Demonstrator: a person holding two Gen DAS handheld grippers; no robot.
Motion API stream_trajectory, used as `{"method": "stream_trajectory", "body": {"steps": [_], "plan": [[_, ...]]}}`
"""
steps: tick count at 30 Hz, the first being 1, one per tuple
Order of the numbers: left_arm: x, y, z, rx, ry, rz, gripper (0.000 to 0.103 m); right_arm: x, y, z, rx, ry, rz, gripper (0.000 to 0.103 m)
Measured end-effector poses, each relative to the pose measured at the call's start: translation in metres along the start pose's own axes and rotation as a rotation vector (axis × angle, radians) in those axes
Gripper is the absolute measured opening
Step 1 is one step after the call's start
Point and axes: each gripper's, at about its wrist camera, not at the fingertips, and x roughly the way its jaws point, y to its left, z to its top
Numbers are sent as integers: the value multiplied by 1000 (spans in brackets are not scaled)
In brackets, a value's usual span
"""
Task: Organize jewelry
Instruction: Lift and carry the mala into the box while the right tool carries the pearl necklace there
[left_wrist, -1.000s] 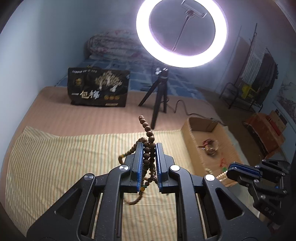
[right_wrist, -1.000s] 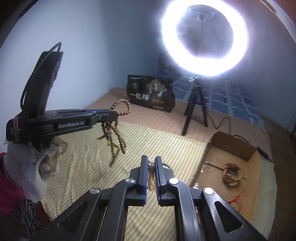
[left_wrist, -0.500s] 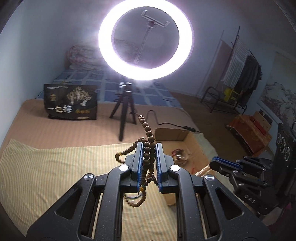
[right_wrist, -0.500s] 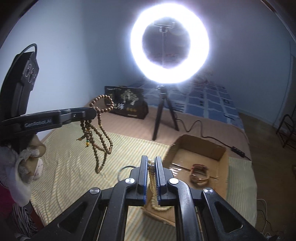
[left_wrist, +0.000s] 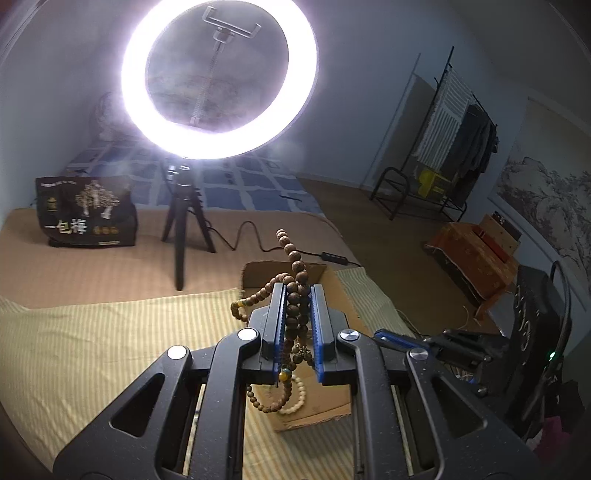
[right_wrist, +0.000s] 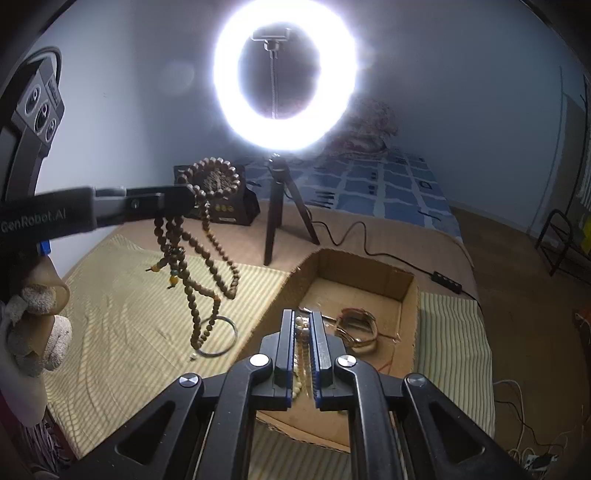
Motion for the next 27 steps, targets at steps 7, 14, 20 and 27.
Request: {"method": "stream_trajectory", "body": {"steps": [7,14,20,27], "plan": [[27,-11,-2,-7,27,-24,11,9,-20,-11,23,23,-17,5],[61,-20,-15,7,76,-11,11,21,-37,-24,55,50,-15,5],[85,-25,-25,26,120,-3,11,35,-47,-37,75,81,-2,5],[108,-22,-35,37,166,5,11,49,-51,-49,86,113,7,5]]}}
